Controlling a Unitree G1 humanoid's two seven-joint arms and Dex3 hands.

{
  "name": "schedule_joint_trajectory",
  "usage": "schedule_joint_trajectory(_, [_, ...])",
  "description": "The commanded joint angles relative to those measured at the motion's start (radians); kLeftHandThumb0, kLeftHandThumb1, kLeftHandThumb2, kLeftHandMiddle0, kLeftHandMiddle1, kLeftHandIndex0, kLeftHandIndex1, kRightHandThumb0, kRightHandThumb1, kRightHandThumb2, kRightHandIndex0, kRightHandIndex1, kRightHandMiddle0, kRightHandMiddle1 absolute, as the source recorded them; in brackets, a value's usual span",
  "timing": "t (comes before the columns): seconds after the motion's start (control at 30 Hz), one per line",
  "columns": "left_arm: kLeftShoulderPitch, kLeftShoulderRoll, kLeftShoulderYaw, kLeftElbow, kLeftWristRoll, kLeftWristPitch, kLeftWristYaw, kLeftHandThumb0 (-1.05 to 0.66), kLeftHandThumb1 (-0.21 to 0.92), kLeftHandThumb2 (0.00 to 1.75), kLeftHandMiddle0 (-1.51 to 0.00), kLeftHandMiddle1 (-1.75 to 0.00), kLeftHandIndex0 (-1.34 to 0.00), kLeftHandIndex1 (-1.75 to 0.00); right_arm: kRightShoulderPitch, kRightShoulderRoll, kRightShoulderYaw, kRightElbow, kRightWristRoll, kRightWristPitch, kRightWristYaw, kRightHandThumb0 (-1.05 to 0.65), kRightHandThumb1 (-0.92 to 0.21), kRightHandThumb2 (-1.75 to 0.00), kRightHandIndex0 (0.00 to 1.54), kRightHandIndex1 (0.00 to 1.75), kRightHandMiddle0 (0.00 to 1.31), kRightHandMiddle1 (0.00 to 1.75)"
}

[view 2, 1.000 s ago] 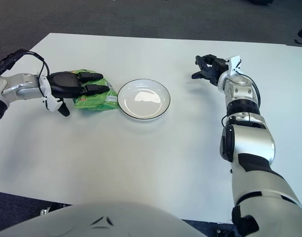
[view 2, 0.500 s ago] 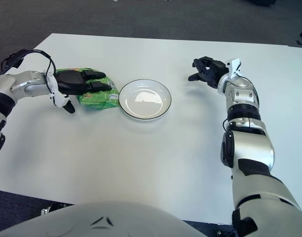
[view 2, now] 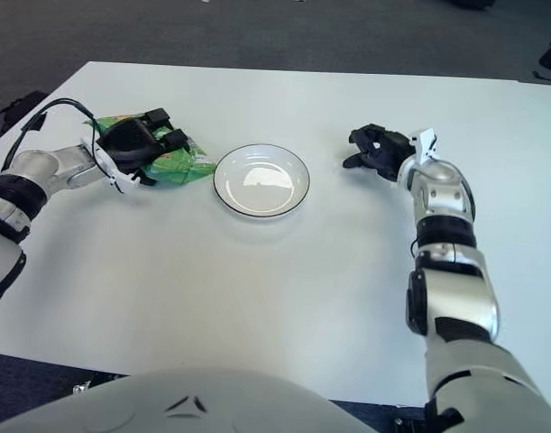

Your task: Put the snack into the plate.

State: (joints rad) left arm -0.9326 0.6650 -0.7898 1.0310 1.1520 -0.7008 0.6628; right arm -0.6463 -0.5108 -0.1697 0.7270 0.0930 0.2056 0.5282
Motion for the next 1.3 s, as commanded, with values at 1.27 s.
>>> schedule_joint_trajectory(1.27, [0.134, 0.052, 0.195, -0.183, -0.231, -0.079, 0.193, 0.0, 0.1, 1.55, -0.79, -1.68, -0.54, -1.75, 0.122, 0.14, -0.038, 0.072, 0.034, -0.011, -0.267, -0.01, -0.83, -0.58, 0.39, 1.45, 0.17, 1.75])
